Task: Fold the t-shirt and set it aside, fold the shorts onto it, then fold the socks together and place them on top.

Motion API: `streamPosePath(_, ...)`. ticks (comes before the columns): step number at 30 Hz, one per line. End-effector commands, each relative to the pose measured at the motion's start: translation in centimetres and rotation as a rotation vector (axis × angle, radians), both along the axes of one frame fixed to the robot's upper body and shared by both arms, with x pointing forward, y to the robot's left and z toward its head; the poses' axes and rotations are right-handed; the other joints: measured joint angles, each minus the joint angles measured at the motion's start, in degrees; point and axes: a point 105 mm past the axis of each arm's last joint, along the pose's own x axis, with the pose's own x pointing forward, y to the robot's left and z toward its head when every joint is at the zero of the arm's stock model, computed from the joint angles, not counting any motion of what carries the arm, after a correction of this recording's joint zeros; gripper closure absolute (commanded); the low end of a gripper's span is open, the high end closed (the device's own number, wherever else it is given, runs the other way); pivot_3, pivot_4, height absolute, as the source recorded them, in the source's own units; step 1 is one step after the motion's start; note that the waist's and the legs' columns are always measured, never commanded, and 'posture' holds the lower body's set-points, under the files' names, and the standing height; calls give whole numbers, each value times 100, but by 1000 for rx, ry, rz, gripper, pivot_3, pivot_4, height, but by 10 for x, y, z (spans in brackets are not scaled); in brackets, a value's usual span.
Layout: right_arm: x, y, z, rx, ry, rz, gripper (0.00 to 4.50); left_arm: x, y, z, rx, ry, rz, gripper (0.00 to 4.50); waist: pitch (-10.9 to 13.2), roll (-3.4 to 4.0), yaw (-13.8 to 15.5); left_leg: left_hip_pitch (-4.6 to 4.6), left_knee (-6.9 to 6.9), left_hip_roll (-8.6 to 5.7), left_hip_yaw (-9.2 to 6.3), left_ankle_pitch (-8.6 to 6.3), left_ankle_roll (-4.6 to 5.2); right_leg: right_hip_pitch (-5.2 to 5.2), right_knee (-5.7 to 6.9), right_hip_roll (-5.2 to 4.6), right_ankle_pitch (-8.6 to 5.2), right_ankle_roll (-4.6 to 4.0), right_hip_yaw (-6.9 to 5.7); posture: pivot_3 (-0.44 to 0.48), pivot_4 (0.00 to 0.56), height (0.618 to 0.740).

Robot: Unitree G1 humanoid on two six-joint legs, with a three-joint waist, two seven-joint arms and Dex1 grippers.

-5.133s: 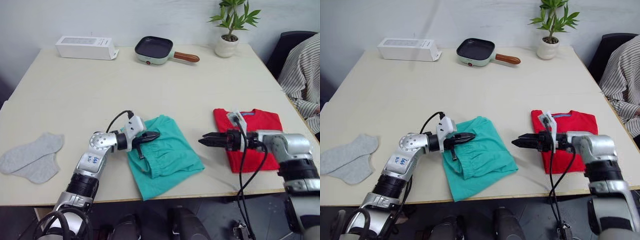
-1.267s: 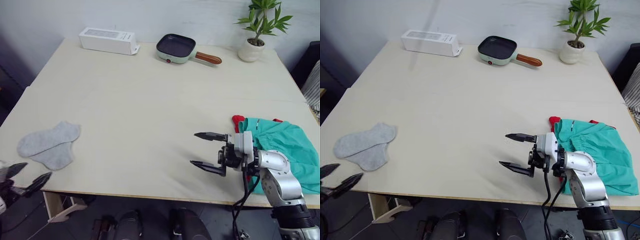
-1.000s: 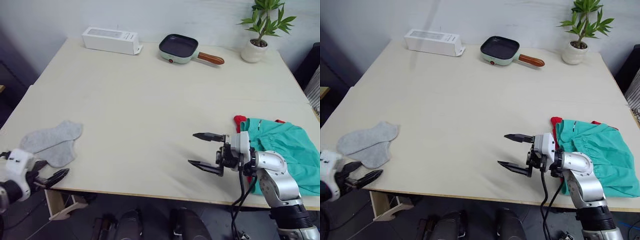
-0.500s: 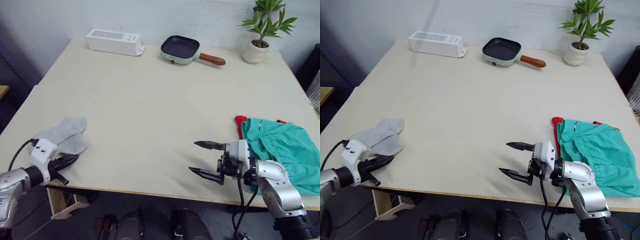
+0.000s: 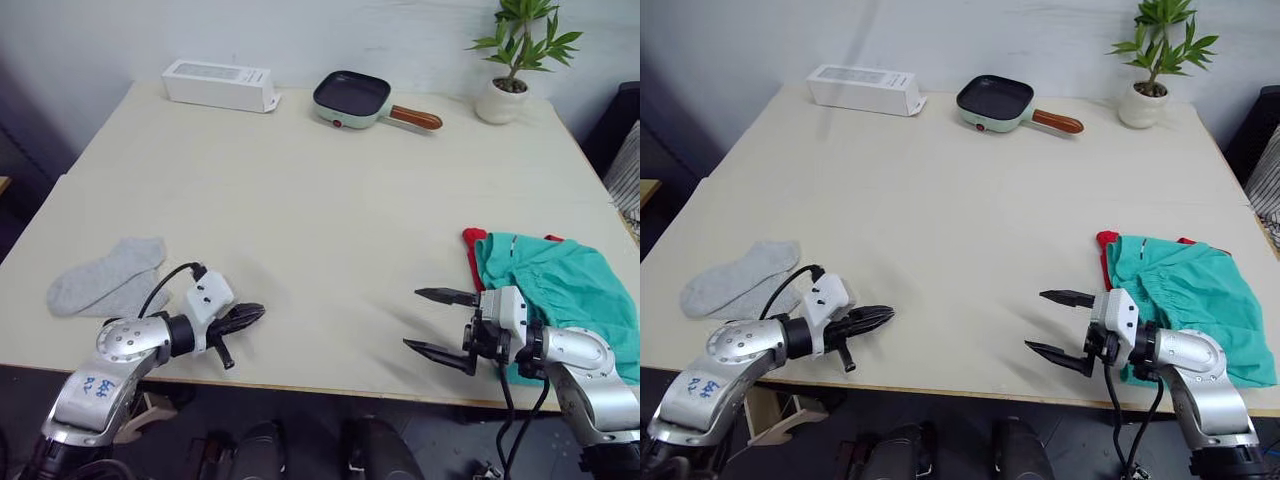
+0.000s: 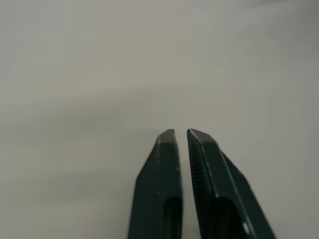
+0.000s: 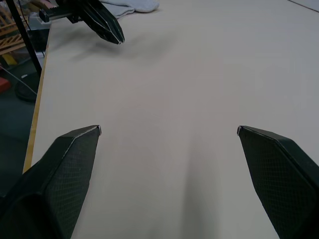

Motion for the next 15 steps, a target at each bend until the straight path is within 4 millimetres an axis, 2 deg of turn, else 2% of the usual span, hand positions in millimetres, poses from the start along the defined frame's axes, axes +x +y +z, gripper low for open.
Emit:
streamPosePath(1, 0, 6, 17, 38, -51, 28, 0, -2, 41, 23, 80, -124, 111, 2866, 1, -2, 0, 2, 0, 0, 2, 0, 0, 0, 1, 0, -1, -1, 1, 0, 150, 740)
streamPosePath(5, -2, 29, 35, 109, -95, 114, 0, -9, 98, 32, 180, -155, 269, 1558, 2, -4, 10, 4, 0, 1, 3, 1, -1, -2, 0, -1, -3, -6, 2, 0, 150, 740)
streamPosePath(8, -8, 50, 50, 152, -134, 208, 0, -17, 124, 25, 254, -99, 329, 597, 2, -4, 18, 2, -4, 2, 3, -1, -1, -5, -3, -7, -5, -9, 3, 0, 150, 740)
streamPosePath(10, -9, 61, 55, 158, -157, 250, 0, -20, 132, 15, 269, -51, 326, 12, 2, -4, 17, 0, -8, 1, 3, -3, 0, -6, -7, -10, -5, -10, 3, 0, 150, 740)
streamPosePath(15, -3, 69, 60, 156, -162, 269, 0, -14, 140, -9, 315, 23, 307, 12, 0, -6, 57, -13, -10, -3, 1, -16, -16, -15, -11, -24, -5, -11, -1, 0, 150, 740)
